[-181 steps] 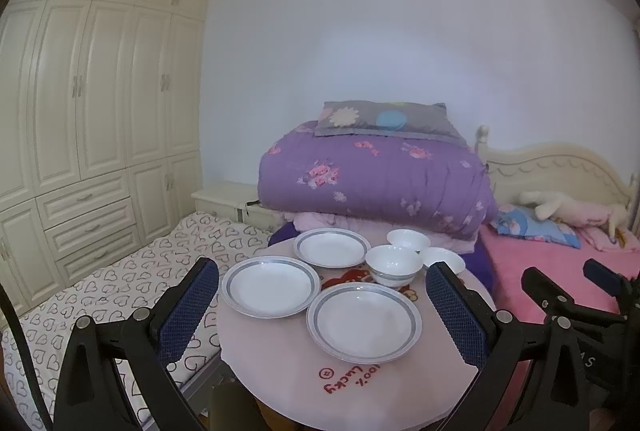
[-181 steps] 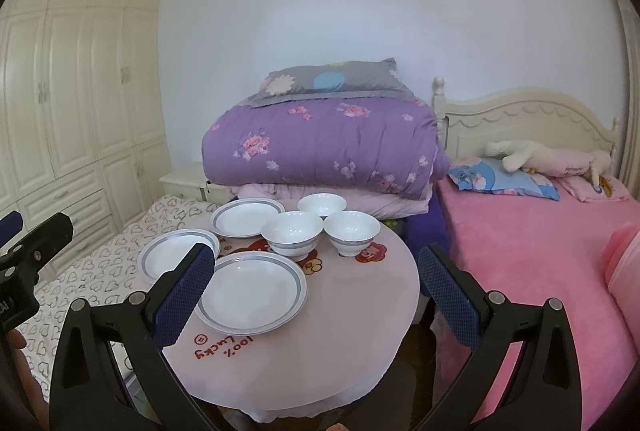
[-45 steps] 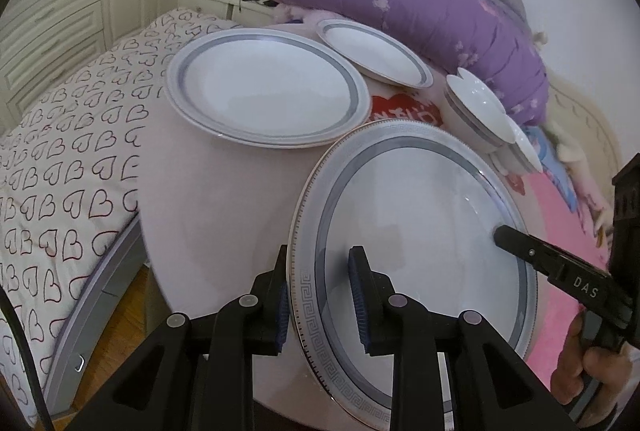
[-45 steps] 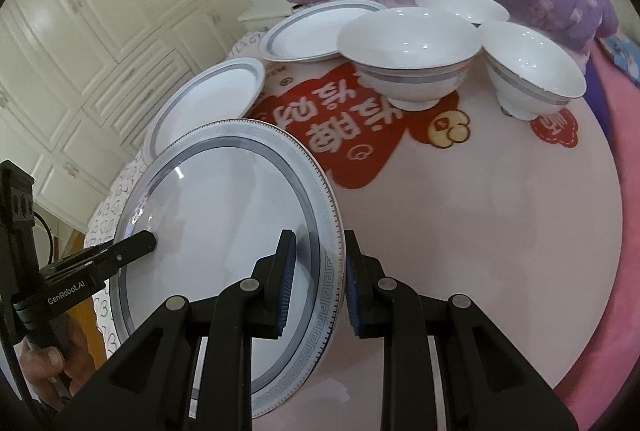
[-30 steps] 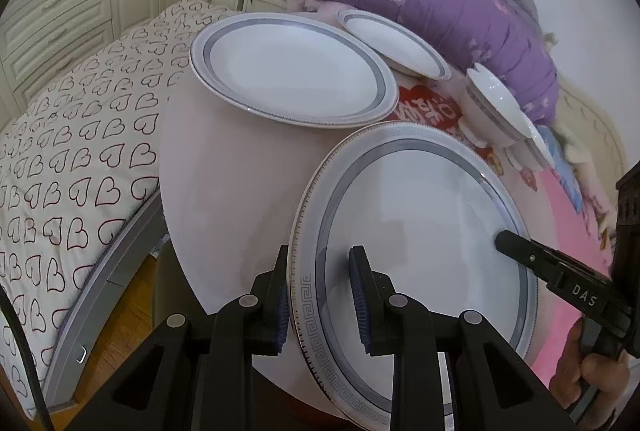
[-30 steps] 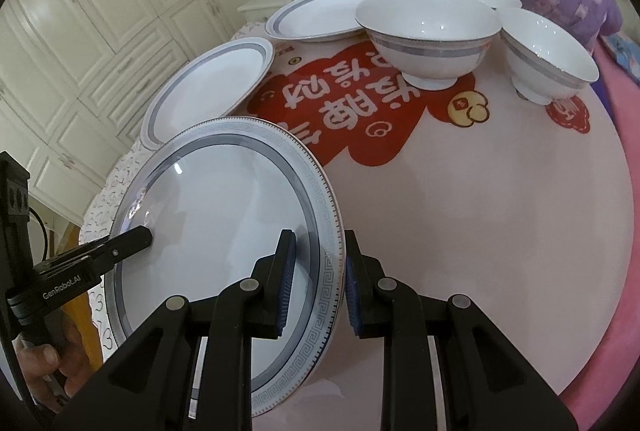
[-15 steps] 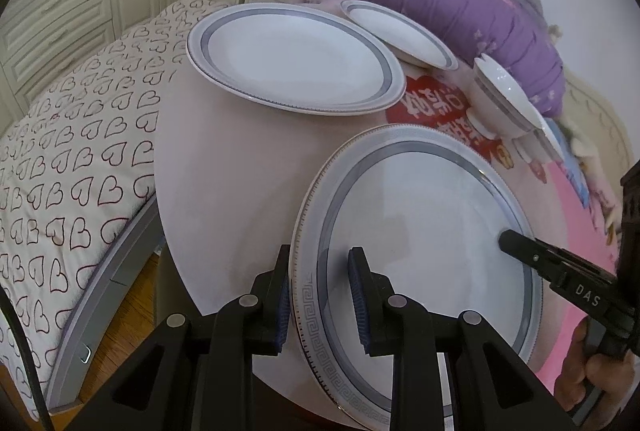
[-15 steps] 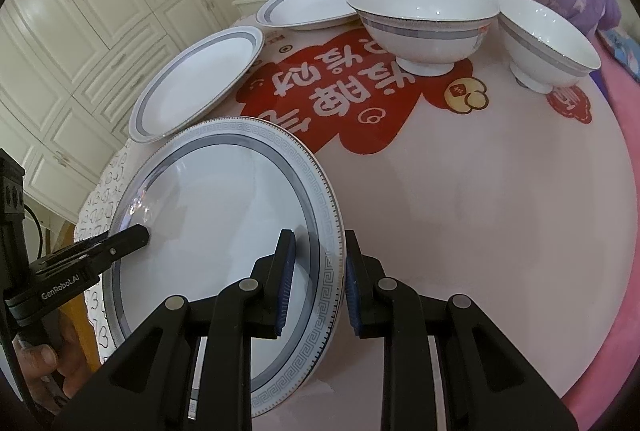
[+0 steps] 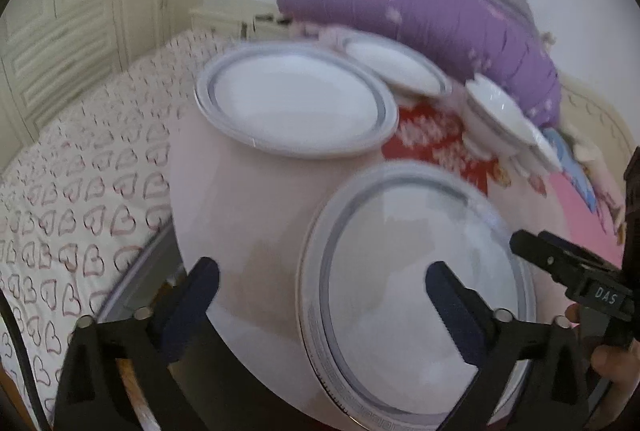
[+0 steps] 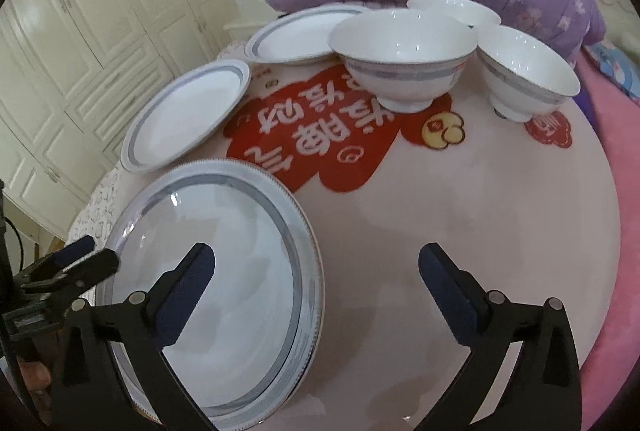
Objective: Organize plates and bowls
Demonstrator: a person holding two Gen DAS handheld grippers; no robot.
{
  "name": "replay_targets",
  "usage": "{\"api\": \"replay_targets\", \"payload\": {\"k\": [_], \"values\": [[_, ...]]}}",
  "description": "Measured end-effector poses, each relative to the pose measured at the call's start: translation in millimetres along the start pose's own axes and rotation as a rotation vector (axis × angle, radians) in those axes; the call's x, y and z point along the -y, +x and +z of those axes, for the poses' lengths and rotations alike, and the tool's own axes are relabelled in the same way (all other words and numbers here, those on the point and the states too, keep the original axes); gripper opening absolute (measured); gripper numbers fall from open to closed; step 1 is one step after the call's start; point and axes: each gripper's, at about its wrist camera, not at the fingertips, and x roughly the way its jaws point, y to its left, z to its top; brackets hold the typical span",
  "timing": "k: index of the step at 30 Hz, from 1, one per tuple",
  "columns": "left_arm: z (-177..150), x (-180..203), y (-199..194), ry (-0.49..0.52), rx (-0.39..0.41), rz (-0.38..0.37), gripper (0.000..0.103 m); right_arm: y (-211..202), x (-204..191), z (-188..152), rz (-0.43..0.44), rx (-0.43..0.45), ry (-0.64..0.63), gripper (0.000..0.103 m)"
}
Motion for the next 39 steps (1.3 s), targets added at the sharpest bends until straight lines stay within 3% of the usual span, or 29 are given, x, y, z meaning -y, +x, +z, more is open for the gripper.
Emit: {"api": "replay_targets", "payload": {"k": [11,24,33,39], "values": [[8.7,-0.8,-20.4,0.000,0.098,0.062,0.102,-11.1,-2.6,20.8,0.064,0.068,0.015,0.103],[16.7,1.3,-42.8,0.052,0.245,0.190,0.102,-29.0,-24.1,64.0,0.127,0.136,-0.032,0.103],[35.3,-12.9,-27.9,0.049,0.256,0.213,0.102,-8.3,-50.7,93.4,0.173,0.113,-0.063,0.103],[68.4,-47.2,-7.9,-0.018,0.234,0.186,0.102,29.5,-61.3,116.1,0.213,0.029,-0.059,0.103]]}}
